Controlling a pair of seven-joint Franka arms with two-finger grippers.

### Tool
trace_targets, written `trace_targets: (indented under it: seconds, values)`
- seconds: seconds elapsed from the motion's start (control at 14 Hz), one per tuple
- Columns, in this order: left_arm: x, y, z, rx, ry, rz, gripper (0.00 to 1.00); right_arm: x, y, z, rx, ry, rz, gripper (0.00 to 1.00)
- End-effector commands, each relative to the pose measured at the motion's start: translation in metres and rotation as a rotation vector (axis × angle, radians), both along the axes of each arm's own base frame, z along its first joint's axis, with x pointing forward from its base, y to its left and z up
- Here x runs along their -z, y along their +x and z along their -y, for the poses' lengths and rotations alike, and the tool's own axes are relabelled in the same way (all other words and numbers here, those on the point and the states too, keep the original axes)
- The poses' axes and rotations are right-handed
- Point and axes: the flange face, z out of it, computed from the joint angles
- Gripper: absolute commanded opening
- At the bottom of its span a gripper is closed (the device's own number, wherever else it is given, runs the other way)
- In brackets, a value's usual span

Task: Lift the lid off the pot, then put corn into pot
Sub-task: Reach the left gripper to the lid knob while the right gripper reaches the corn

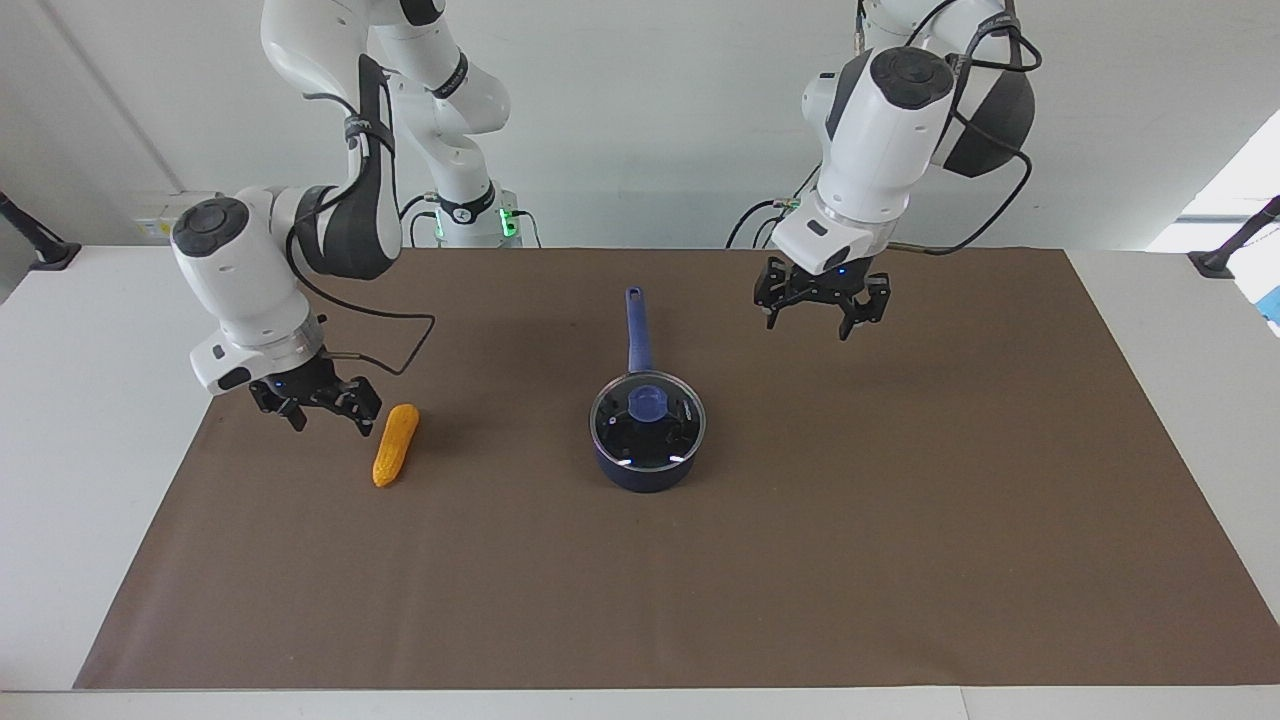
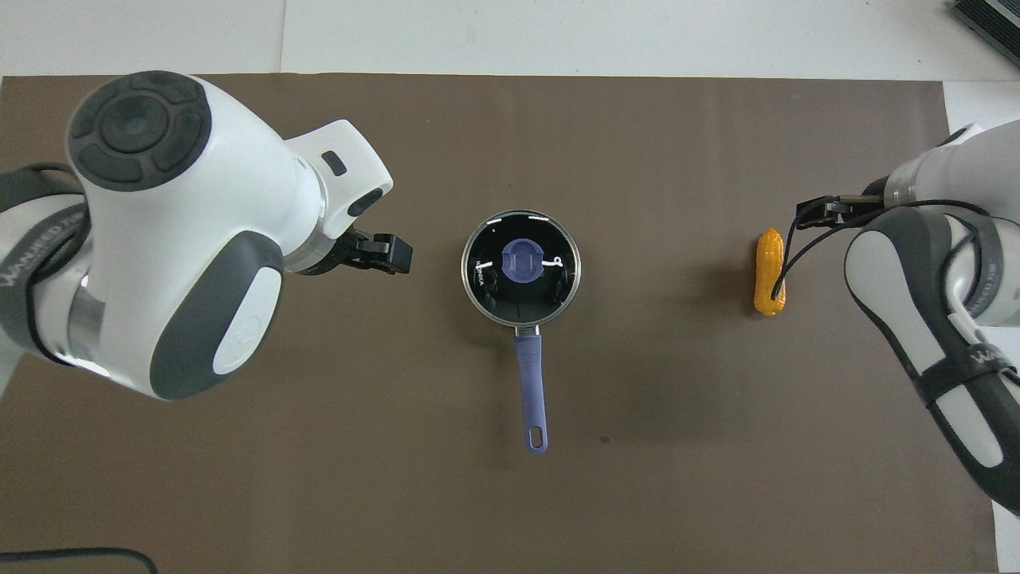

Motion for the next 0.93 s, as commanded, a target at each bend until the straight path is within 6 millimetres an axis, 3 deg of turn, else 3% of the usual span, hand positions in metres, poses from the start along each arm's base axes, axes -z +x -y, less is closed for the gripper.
trace_targets:
  seconds: [0.0,0.14,0.21,0.29,0.5,0.71,0.86]
  values:
    - [0.031,0.003,0.044,-0.039,0.018,-0.011,1.00,0.027,0.006,-0.006,-0.020,0.007,-0.010,1.00]
    - [0.049,0.013,0.064,-0.099,0.014,0.020,1.00,0.060,-0.004,-0.017,-0.077,0.007,-0.053,1.00]
    - [0.052,0.014,0.069,-0.114,0.006,0.029,1.00,0.071,-0.008,-0.036,-0.103,0.005,-0.045,1.00]
    - [0.060,0.010,0.082,-0.112,0.008,0.027,1.00,0.078,-0.010,-0.042,-0.109,0.003,-0.026,1.00]
    - [0.075,0.016,0.109,-0.163,0.007,0.061,1.00,0.081,-0.010,-0.040,-0.115,0.001,-0.009,1.00]
    - [0.071,0.016,0.121,-0.194,-0.035,0.104,1.00,0.097,-0.016,-0.041,-0.109,0.003,-0.038,1.00]
    - [0.070,0.018,0.124,-0.219,-0.055,0.121,1.00,0.097,-0.017,-0.027,-0.099,0.002,-0.040,1.00]
